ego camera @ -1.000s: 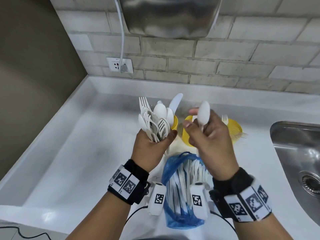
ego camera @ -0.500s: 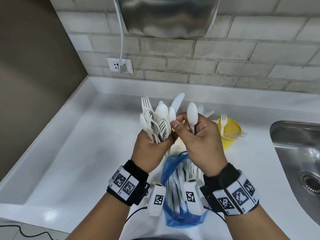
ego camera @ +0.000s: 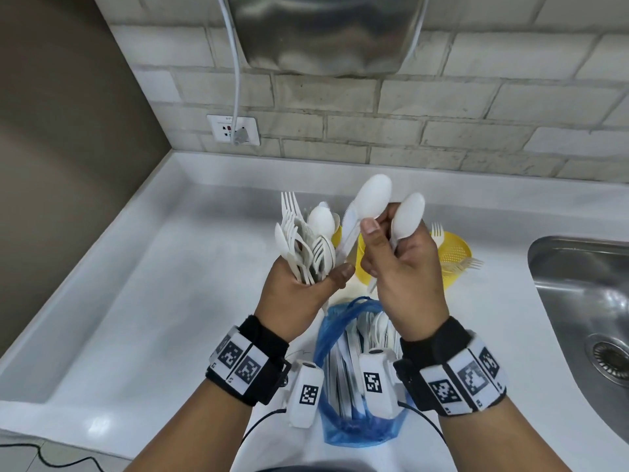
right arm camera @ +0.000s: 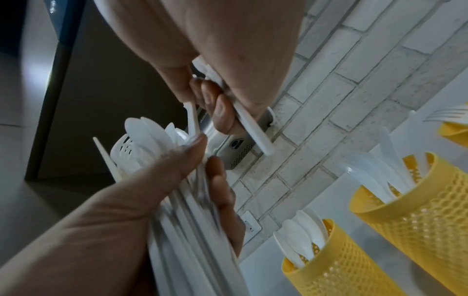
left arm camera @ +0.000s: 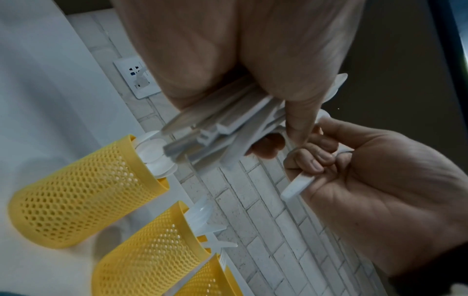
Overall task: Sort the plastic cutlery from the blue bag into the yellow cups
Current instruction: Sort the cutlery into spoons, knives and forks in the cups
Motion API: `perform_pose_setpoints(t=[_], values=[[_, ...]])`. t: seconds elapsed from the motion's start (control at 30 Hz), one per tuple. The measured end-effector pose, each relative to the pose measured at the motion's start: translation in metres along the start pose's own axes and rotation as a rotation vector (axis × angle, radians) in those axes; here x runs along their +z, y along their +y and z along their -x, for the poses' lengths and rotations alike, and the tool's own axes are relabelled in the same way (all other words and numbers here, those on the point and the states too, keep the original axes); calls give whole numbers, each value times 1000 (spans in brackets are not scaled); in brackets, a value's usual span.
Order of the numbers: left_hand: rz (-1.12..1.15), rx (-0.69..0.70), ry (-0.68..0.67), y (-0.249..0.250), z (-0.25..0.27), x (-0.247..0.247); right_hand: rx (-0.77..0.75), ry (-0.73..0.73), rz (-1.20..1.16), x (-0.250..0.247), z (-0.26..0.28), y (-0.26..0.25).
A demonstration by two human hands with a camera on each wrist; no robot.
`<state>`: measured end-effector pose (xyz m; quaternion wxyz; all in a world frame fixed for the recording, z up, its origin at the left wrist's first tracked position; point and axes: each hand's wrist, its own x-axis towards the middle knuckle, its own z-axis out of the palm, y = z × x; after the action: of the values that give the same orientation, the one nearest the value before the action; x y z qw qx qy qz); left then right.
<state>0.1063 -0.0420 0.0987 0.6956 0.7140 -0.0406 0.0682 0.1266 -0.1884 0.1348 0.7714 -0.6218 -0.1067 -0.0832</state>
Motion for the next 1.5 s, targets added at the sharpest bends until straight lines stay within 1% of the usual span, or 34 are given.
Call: perform_pose_setpoints(t=[0.17,0.33,0.4,0.5,0.57,0.63,0.73,0.83,0.9,0.93,1.0,1.07,1.17,1.27,1.33,1.43,1.5], values=[[40,-1,-42,5,1,3,-18,44,-222,5,0,-4],[-42,-51,-34,-2,0,-1,-92,180,-199,1,-6,-8],[-69,-63,-27,-5,-1,-3,-90,198,-211,-4,-11,-9],[-55,-64,-8,-6,-2,-4,-26,133,-281,-11,-16,-8],[-31,-65,-1,-3,-2,-3,10,79,-231,-13,-16,-4],[-19,-59,-4,1,-4,-2,27,55,-149,-11,-16,4],[-46,-26,-47,8,-6,1,43,62,-86,-9,-12,14],[-87,-17,-100,12,-5,5,170,51,-89,-8,-11,16],[-88,-25,-72,12,-4,6,264,0,-169,-9,-12,20],[-87,-27,-37,11,-5,5,297,-23,-178,-9,-12,22],[-76,-22,33,10,-7,4,356,-48,-130,-9,-10,26],[-48,-11,69,12,-10,4,400,-34,-50,-8,-5,30],[-56,-10,86,14,-15,3,376,-52,60,-5,1,30],[-79,-34,101,14,-17,4,312,-77,127,-2,2,29],[-88,-54,105,14,-17,5,308,-96,163,-4,2,30],[-93,-73,88,10,-15,2,342,-134,195,-9,2,27],[-106,-77,52,7,-14,0,417,-161,183,-11,1,27]])
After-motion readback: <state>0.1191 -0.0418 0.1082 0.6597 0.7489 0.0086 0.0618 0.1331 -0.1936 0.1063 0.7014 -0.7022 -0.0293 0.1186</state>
